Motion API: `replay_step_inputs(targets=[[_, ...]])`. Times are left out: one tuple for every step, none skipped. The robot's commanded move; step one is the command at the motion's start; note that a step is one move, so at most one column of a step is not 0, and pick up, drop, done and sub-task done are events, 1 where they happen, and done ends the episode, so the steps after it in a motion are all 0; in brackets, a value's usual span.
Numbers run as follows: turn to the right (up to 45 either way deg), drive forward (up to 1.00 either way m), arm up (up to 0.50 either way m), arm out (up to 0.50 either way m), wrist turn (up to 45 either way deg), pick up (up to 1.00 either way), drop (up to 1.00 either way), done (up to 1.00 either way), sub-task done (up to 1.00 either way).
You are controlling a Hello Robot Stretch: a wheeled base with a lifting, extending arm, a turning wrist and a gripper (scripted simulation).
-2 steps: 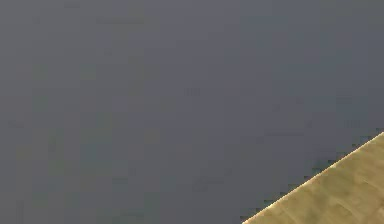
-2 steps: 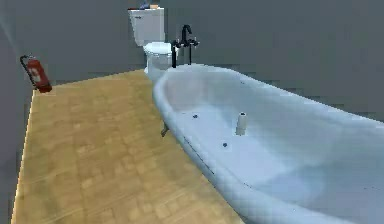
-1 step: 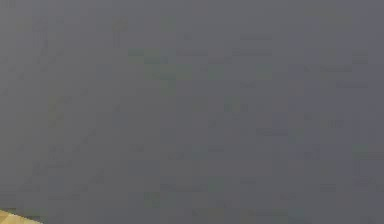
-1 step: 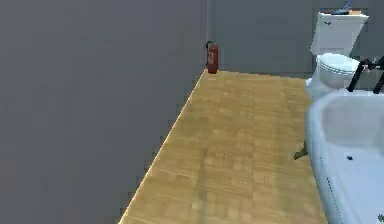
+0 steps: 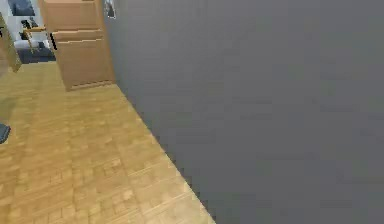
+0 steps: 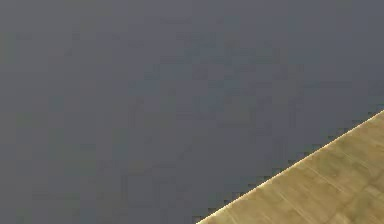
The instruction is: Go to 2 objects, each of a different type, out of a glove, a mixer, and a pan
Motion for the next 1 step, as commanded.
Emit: replay_step_inputs(targets=[[-30.0, 0.0, 0.0, 0.0, 0.0, 0.0, 0.0, 0.0, 0.0]])
